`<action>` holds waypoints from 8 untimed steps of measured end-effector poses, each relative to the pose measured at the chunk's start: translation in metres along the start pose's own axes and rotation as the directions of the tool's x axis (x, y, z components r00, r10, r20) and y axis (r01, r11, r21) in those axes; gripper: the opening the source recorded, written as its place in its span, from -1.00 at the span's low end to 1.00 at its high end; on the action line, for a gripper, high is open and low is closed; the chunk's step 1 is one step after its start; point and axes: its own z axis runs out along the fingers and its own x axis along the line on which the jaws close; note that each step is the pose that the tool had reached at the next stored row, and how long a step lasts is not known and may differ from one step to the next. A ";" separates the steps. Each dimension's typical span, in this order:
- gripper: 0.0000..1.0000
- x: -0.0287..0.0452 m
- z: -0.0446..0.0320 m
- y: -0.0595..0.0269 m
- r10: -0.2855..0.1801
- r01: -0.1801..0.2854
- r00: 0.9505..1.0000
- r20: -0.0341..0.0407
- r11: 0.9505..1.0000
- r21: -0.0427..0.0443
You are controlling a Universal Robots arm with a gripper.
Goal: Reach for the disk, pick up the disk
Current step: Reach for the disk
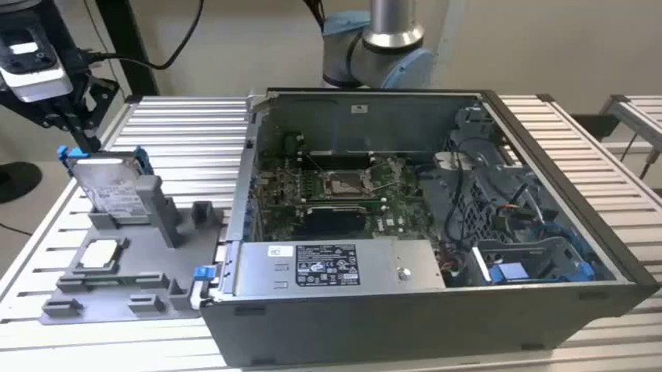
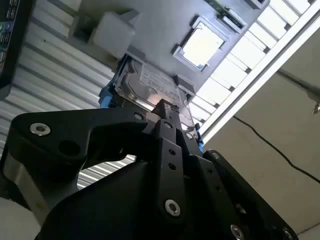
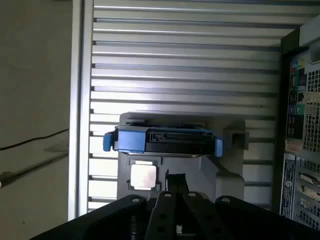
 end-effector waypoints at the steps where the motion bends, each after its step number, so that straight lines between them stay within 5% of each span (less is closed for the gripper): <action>1: -1.00 0.0000 0.0000 0.0000 0.000 0.000 1.000 0.000 1.000 0.000; 8: -1.00 0.0000 0.0000 0.0000 0.000 0.000 1.000 0.000 1.000 0.000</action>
